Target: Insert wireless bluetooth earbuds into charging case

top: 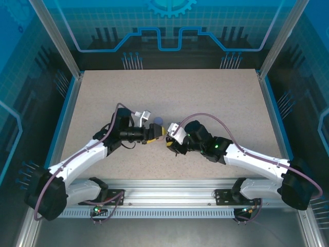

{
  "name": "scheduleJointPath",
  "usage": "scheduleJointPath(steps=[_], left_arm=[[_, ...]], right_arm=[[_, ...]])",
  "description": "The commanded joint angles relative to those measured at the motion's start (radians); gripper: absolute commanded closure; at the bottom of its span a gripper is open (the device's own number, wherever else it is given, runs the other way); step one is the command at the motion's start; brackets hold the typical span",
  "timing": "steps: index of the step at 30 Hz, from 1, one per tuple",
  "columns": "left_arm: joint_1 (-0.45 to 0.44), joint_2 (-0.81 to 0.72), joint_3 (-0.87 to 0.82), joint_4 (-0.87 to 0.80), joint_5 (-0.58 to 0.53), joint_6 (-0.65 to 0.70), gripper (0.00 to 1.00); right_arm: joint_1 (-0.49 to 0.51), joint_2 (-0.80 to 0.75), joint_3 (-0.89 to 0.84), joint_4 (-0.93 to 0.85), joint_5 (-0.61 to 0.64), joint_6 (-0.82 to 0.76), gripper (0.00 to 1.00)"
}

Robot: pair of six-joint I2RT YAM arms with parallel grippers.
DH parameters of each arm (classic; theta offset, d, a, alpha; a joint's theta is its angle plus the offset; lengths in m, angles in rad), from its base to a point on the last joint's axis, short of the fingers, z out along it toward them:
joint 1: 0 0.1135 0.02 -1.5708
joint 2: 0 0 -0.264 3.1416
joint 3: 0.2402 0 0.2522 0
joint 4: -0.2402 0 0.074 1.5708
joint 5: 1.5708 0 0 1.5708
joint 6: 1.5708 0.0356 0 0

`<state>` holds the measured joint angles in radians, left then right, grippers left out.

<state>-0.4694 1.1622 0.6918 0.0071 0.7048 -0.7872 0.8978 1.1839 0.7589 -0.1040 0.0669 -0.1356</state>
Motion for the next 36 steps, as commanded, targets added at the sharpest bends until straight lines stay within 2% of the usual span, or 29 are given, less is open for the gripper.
scheduleJointPath(steps=[1,17,24,29,36], left_arm=[[-0.036,0.035,0.046,0.027,0.017,0.019,0.17],[-0.116,0.135,0.113,-0.057,0.028,0.102,0.42],[-0.126,0.142,0.131,-0.097,0.027,0.128,0.51],[-0.128,0.142,0.138,-0.120,0.033,0.150,0.62],[-0.130,0.131,0.150,-0.133,0.036,0.183,0.71]], right_arm=[[0.010,-0.003,0.021,0.016,-0.010,-0.005,0.54],[-0.001,-0.009,0.028,0.016,-0.026,0.002,0.53],[-0.015,-0.005,0.030,0.000,-0.021,0.000,0.53],[-0.021,-0.007,0.034,-0.012,-0.028,-0.002,0.53],[-0.025,0.004,0.046,-0.026,-0.051,-0.002,0.53]])
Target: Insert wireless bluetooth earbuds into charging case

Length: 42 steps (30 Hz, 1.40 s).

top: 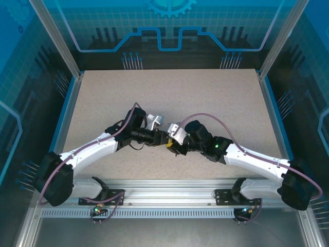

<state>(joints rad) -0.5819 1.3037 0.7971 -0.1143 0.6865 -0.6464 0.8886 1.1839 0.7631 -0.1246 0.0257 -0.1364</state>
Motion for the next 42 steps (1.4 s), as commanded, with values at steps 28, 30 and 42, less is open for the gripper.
scheduleJointPath(steps=[28,30,42], left_arm=[[-0.025,-0.362,-0.145,0.479,-0.153,0.465,0.84],[-0.026,-0.373,-0.151,0.507,-0.141,0.502,0.85],[-0.033,-0.368,-0.121,0.464,-0.101,0.607,0.89]], right_arm=[[-0.290,-0.389,0.093,-0.130,-0.418,0.108,0.00],[-0.290,-0.354,0.111,-0.127,-0.447,0.106,0.00],[-0.260,-0.194,0.278,-0.100,-0.509,0.078,0.02]])
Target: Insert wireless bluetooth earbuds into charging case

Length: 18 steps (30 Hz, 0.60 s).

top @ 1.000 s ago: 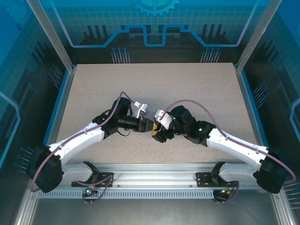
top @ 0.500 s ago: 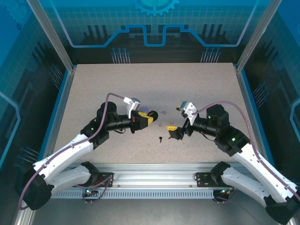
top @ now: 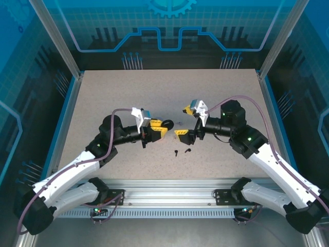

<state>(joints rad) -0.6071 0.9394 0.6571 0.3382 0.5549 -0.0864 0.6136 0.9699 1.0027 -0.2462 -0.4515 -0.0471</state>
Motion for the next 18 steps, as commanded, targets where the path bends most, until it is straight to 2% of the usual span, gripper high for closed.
scheduleJointPath(steps=[1,18], left_arm=[[-0.010,-0.002,0.021,0.012,0.032,0.046,0.89],[-0.022,0.004,0.045,-0.024,0.041,0.060,0.91]], right_arm=[[0.019,0.029,0.044,0.026,-0.030,-0.013,0.03],[0.025,0.122,0.107,0.042,0.059,0.013,0.14]])
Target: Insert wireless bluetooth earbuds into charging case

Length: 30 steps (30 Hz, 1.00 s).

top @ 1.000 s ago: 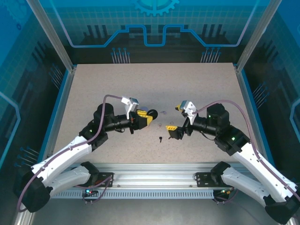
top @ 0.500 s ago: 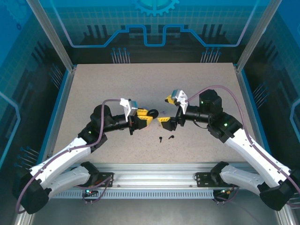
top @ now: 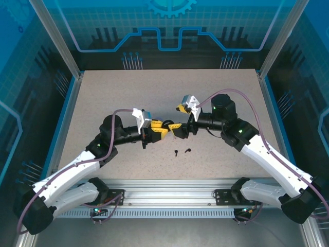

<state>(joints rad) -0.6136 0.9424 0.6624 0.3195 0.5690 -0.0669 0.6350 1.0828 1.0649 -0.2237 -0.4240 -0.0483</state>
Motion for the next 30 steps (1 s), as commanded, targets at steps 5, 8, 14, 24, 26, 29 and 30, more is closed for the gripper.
scheduleJointPath(steps=[5,8,14,24,26,29,30], left_arm=[[-0.016,0.004,0.044,-0.007,0.027,0.044,0.91],[-0.018,0.006,0.046,-0.008,0.027,0.047,0.91],[-0.021,0.006,0.048,-0.037,0.007,0.068,0.91],[-0.028,-0.062,-0.014,-0.067,-0.094,0.126,0.94],[-0.027,-0.086,-0.029,-0.077,-0.112,0.143,0.94],[-0.028,-0.116,-0.038,-0.093,-0.125,0.158,0.95],[-0.026,-0.122,-0.038,-0.095,-0.128,0.161,0.95]], right_arm=[[-0.006,0.027,0.063,0.011,0.054,0.022,0.15],[-0.016,0.035,0.075,0.004,0.049,0.034,0.15],[-0.035,0.015,0.089,-0.005,-0.001,0.071,0.14],[-0.107,-0.059,0.109,-0.355,0.216,0.314,0.10],[-0.112,-0.057,0.097,-0.471,0.299,0.404,0.11],[-0.115,-0.049,0.051,-0.572,0.384,0.530,0.13],[-0.112,-0.049,0.025,-0.572,0.405,0.587,0.13]])
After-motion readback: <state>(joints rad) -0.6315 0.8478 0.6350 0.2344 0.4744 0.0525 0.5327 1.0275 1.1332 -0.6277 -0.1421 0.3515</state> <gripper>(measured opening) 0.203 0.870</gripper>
